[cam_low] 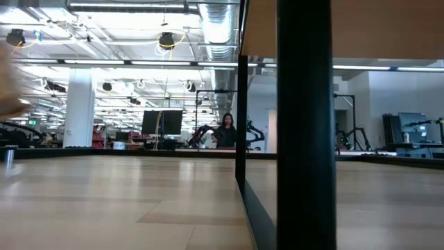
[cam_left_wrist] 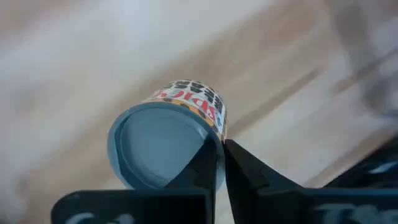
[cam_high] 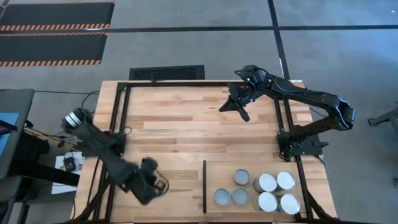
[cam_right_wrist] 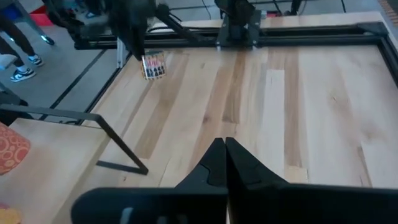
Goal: Pick and place cans onto a shelf
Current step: Put the canned black beans on the shelf
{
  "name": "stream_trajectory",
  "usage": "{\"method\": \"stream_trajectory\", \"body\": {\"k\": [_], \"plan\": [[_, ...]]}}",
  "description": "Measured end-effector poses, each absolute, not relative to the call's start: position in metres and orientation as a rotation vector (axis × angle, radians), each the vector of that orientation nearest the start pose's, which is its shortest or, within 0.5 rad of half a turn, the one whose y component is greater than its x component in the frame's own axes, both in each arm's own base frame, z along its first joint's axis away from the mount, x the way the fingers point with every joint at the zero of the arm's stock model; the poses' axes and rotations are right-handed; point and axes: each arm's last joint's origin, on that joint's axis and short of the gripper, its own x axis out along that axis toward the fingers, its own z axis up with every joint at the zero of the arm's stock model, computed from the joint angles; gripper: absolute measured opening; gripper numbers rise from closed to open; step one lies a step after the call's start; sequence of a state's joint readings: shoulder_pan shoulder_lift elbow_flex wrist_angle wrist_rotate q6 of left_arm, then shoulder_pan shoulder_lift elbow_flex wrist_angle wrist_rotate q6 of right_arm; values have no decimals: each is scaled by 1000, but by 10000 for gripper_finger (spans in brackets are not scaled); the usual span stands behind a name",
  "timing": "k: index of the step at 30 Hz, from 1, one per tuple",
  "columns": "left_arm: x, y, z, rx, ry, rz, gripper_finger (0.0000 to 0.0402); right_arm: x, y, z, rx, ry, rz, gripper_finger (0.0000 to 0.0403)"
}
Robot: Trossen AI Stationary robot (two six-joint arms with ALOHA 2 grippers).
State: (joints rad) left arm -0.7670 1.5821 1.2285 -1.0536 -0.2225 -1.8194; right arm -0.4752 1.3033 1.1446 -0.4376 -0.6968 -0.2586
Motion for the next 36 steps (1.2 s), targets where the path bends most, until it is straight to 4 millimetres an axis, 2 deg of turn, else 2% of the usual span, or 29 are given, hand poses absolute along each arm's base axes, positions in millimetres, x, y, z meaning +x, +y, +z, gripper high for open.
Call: {"method": "stream_trajectory", "body": {"k": [4, 10, 13, 16, 20, 26, 32, 36], "plan": [[219, -149, 286, -757, 965, 607, 2, 244, -109, 333, 88, 487, 239, 3], [246, -85, 360, -475, 807, 435, 1, 228, -109, 325, 127, 509, 186, 3], [264, -64, 386, -348, 784, 345, 1, 224, -109, 315, 168, 489, 157, 4], [284, -53, 404, -249, 783, 245, 1, 218, -109, 305, 211, 476, 124, 3], [310, -54, 417, -146, 798, 103, 0, 214, -104, 299, 219, 465, 75, 4], [347, -73, 423, -20, 830, -97, 0, 214, -103, 301, 196, 462, 1, 5], [374, -99, 412, 67, 860, -204, 0, 214, -105, 301, 179, 466, -69, 6], [389, -114, 399, 62, 873, -232, 0, 214, -106, 300, 177, 484, -115, 6]]}}
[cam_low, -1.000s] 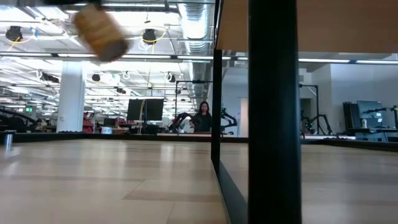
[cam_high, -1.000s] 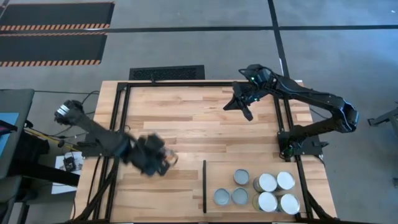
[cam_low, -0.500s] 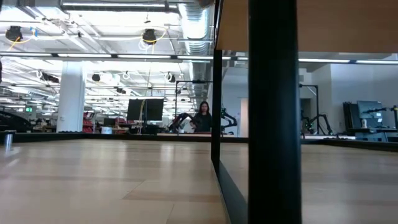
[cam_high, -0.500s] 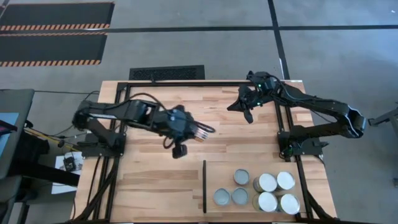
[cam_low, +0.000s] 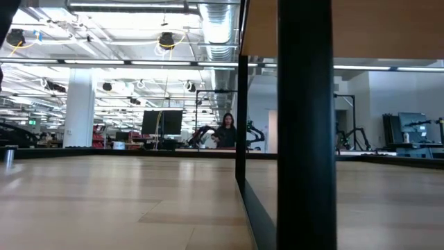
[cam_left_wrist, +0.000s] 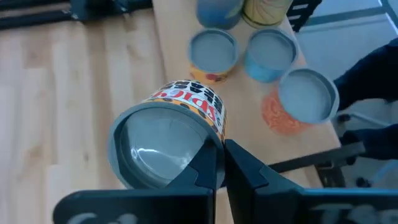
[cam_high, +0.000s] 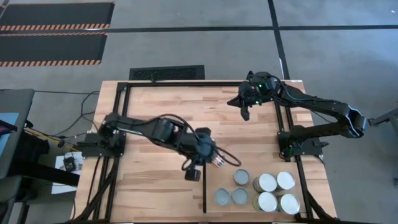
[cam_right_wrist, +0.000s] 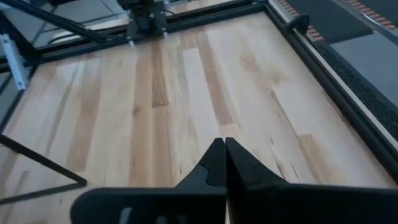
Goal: Pick and place cans onto a shelf
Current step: Put the canned black beans on the shelf
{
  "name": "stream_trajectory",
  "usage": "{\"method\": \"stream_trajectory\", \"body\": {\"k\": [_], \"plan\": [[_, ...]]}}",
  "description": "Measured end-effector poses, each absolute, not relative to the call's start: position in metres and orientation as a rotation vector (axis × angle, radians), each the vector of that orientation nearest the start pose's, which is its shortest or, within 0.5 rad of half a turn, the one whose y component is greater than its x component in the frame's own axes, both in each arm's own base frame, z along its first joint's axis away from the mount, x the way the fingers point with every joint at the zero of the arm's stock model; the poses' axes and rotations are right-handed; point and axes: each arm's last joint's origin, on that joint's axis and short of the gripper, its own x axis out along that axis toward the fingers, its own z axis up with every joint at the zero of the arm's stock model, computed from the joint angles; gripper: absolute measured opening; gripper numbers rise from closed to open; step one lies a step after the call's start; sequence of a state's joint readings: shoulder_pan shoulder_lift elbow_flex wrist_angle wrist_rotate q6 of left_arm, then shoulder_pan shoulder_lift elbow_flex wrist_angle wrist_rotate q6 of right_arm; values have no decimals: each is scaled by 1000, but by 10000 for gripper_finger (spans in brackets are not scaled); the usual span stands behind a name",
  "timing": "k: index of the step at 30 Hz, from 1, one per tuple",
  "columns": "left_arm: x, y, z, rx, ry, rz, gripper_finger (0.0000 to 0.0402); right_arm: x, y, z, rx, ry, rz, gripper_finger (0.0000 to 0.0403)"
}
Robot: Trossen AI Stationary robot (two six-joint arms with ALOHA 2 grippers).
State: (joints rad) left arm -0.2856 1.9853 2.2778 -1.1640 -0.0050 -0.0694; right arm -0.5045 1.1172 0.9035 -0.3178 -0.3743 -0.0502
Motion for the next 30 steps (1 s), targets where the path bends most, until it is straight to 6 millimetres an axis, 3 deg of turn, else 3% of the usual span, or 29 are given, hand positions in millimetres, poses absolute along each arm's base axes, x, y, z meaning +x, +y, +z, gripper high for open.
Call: {"method": "stream_trajectory", "body": {"k": [8, 13, 23, 30], "plan": [[422, -144, 370, -45, 873, -186, 1, 213, -106, 299, 201, 492, -130, 8], [433, -157, 347, -86, 920, -157, 2, 212, -105, 297, 203, 512, -127, 5], [433, -160, 336, -118, 985, -104, 5, 214, -101, 296, 185, 525, -103, 7], [432, -161, 335, -120, 999, -126, 42, 214, -101, 296, 185, 525, -102, 8]]}}
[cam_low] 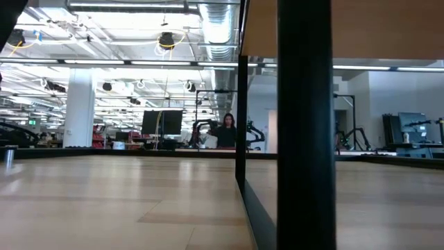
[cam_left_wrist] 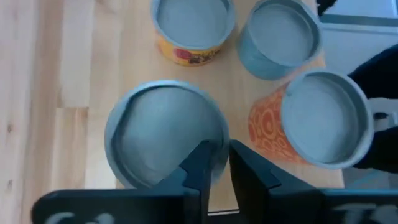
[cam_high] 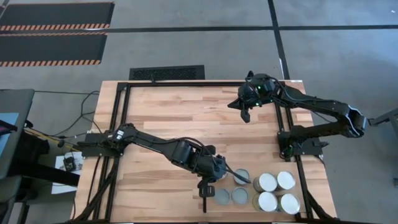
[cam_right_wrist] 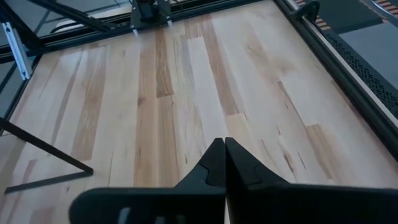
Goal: Pick and place cans onto a shelf
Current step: Put the canned black beans on the shelf, then return to Home Position
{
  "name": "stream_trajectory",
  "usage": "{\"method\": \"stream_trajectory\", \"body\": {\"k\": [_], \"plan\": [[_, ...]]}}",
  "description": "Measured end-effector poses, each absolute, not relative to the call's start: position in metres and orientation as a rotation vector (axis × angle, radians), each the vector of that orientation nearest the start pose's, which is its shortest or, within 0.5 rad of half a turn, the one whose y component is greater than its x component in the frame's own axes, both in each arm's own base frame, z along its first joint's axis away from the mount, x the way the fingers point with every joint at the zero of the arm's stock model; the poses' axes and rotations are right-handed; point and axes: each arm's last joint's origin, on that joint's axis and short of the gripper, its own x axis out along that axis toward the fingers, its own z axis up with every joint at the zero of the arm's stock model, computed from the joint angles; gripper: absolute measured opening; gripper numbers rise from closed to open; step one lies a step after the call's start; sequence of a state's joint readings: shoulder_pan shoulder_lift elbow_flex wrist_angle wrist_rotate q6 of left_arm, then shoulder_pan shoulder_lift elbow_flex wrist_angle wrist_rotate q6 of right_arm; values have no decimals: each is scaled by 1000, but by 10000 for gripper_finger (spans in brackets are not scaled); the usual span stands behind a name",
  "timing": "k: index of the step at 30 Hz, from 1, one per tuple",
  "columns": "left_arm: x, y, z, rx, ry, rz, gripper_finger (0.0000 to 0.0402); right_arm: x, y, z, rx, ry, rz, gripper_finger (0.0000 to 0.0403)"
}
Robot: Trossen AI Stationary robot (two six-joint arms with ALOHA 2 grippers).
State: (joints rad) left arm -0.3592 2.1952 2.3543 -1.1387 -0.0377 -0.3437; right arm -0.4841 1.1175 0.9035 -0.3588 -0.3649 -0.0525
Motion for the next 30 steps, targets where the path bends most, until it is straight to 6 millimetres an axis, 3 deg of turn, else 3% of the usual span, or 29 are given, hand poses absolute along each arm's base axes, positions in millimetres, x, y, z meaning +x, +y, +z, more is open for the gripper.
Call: {"method": "stream_trajectory", "body": {"k": [9, 14, 20, 26, 30], "plan": [[430, -160, 340, -116, 994, -169, 70, 214, -101, 296, 185, 524, -102, 8], [420, -149, 367, -79, 906, -194, 66, 212, -100, 298, 180, 517, -103, 9], [413, -132, 399, -3, 742, -182, 13, 199, -93, 314, 123, 442, -97, 5], [419, -117, 398, 30, 733, -209, 6, 190, -87, 331, 80, 326, -49, 5], [431, -110, 382, 8, 707, -270, 1, 190, -87, 331, 72, 286, -49, 3]]}}
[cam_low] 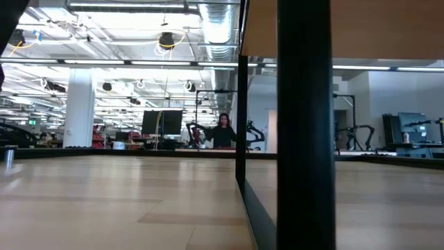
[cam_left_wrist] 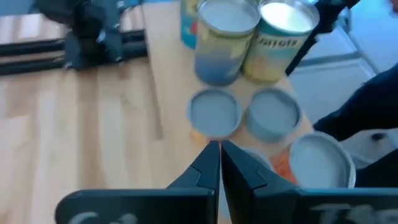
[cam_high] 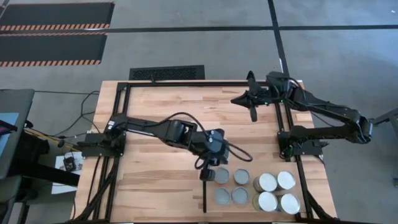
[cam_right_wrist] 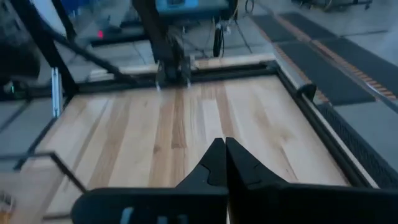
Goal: Pick and place cans onto a shelf
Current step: Return to Home Position
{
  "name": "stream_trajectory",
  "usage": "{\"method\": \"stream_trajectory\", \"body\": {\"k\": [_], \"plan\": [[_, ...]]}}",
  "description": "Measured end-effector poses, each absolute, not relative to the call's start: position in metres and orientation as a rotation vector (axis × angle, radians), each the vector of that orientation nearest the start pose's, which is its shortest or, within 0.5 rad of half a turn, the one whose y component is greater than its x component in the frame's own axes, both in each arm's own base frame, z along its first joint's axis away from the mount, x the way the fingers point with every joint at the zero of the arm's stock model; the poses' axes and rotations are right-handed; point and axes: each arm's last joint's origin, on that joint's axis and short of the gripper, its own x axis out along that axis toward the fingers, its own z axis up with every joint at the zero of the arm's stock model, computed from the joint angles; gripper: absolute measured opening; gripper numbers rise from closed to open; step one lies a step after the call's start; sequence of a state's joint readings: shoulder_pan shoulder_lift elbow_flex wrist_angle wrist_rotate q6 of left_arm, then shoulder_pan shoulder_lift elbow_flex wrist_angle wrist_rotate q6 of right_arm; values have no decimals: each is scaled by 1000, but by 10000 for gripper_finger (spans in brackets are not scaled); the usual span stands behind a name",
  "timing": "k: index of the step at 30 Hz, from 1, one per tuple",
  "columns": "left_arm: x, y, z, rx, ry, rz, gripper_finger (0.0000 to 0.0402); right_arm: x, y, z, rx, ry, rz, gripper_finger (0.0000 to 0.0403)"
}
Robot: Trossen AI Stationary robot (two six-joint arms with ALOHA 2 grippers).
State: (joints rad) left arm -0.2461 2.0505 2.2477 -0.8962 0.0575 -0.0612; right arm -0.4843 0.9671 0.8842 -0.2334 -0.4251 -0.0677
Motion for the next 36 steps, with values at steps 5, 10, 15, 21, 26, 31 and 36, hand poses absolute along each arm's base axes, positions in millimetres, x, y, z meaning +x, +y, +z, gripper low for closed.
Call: {"method": "stream_trajectory", "body": {"k": [5, 10, 15, 21, 26, 31, 36], "plan": [[432, -92, 376, -56, 634, -353, 0, 195, -87, 306, 157, 190, -37, 6], [408, -70, 379, -75, 511, -331, 0, 196, -80, 286, 203, 133, -28, 5], [373, -50, 368, -125, 385, -299, 0, 191, -75, 281, 193, 107, -102, 8], [330, -21, 340, -140, 231, -194, 0, 185, -71, 291, 183, 48, -127, 9], [294, 7, 317, -189, 122, -121, 0, 182, -73, 291, 177, 55, -168, 10], [258, 30, 288, -249, 116, 29, 0, 179, -78, 291, 128, 64, -89, 5], [218, 38, 268, -268, 68, 148, 0, 172, -75, 291, 93, 83, -42, 5]]}}
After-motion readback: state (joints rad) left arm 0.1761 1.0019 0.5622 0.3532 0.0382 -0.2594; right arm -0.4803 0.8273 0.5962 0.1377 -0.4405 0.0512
